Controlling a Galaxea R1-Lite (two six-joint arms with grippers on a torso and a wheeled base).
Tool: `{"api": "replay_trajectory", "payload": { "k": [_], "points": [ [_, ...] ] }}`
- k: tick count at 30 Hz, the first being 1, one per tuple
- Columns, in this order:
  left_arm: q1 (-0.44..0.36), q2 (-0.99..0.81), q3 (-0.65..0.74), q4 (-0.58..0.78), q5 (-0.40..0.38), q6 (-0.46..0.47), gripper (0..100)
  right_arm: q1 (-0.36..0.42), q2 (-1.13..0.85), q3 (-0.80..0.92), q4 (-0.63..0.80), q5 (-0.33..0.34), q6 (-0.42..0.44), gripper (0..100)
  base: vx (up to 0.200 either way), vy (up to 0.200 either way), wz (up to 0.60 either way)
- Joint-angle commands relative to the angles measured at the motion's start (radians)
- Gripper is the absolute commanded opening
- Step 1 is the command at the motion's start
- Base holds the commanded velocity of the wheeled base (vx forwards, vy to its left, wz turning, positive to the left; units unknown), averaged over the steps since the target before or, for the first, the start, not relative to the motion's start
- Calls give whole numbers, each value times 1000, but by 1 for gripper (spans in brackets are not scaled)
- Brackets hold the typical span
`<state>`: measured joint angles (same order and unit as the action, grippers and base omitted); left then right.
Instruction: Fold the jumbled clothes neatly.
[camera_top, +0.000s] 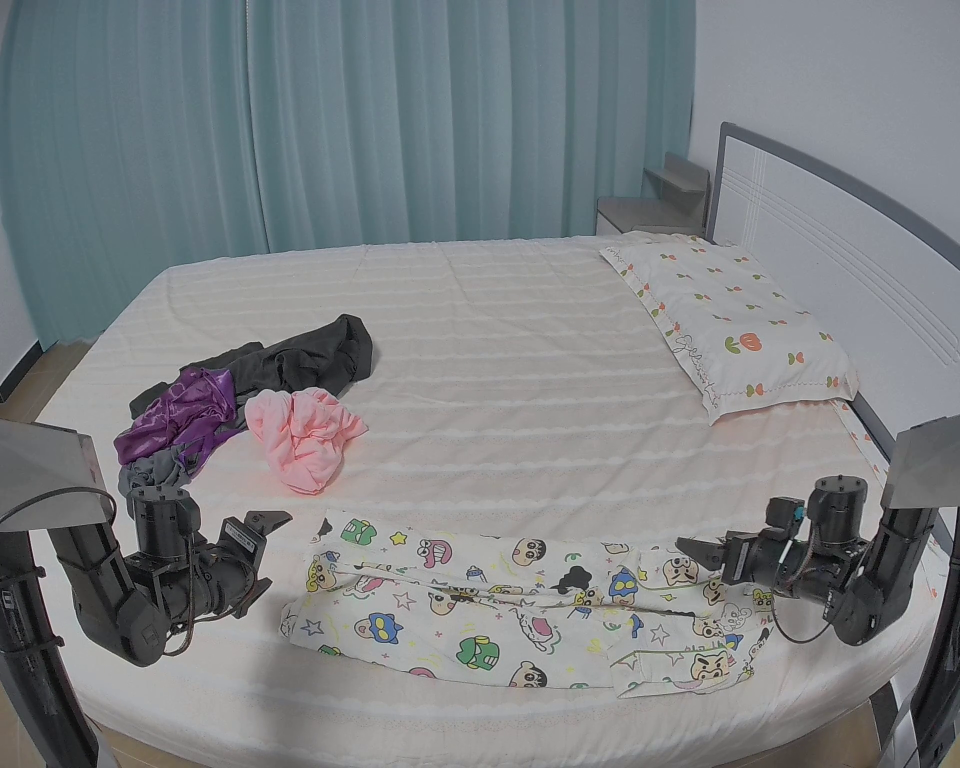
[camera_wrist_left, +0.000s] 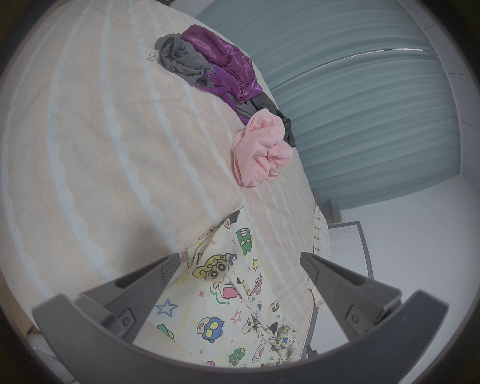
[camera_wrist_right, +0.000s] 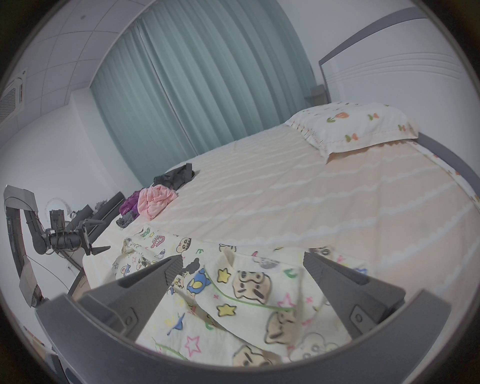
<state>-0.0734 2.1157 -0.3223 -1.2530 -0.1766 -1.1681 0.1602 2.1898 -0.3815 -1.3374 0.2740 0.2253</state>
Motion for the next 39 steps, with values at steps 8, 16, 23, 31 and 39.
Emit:
{"api": "replay_trajectory", "payload": {
  "k": [8,16,23,31,39],
  "points": [
    [0,6,2,0,-3,2,100,147,214,-344,185,-87,-14,100,0,0,0],
    [0,6,0,0,-3,2,100,183,240,-392,274,-98,-89,100,0,0,0],
    [0,6,0,0,-4,2,100,186,242,-390,277,-127,-101,100,0,0,0],
    [0,6,-1,0,-4,1,100,211,234,-379,254,-173,-101,0,0,0,0],
    [0,6,0,0,-11,2,100,240,242,-395,202,-230,-109,0,0,0,0]
  ]
}}
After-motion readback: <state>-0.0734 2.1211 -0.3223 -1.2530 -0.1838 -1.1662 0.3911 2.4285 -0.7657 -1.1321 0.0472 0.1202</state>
